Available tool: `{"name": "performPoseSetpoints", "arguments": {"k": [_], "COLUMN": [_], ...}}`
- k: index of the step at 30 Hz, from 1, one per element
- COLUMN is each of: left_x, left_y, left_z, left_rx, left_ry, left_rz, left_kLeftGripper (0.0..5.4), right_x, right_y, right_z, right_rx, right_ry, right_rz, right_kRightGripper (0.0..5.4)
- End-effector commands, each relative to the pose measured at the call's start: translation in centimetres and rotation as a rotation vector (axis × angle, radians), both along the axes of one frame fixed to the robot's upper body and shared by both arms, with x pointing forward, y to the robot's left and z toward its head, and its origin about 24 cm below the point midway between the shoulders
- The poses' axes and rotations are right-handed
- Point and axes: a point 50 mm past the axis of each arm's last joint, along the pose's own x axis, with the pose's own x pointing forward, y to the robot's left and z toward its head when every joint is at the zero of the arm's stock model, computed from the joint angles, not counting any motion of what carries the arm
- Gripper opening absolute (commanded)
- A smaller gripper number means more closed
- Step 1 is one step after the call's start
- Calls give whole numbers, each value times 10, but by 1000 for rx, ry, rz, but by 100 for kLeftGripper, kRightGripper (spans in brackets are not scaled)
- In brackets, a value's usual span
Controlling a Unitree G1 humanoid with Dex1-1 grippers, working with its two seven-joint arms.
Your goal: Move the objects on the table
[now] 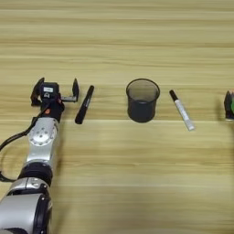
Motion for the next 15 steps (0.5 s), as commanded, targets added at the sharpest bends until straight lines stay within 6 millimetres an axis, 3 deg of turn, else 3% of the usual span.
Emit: {"name": "performPoseSetpoints", "arguments": {"k": [1, 15], "left_x": [2, 2], "left_y": [2, 3], "left_z": [3, 3], "left_rx": [13, 13], "left_ry": [-2, -3], "left_rz": [-2, -1], "left_kLeftGripper": [540, 540], "right_x": [3, 5], "right_y": [-7, -11], "right_z": [-4, -15], "right_rx": [31, 69], "right_ry": [18, 59], "right_rz": [-14, -24], "right_kRightGripper": [538, 538]}}
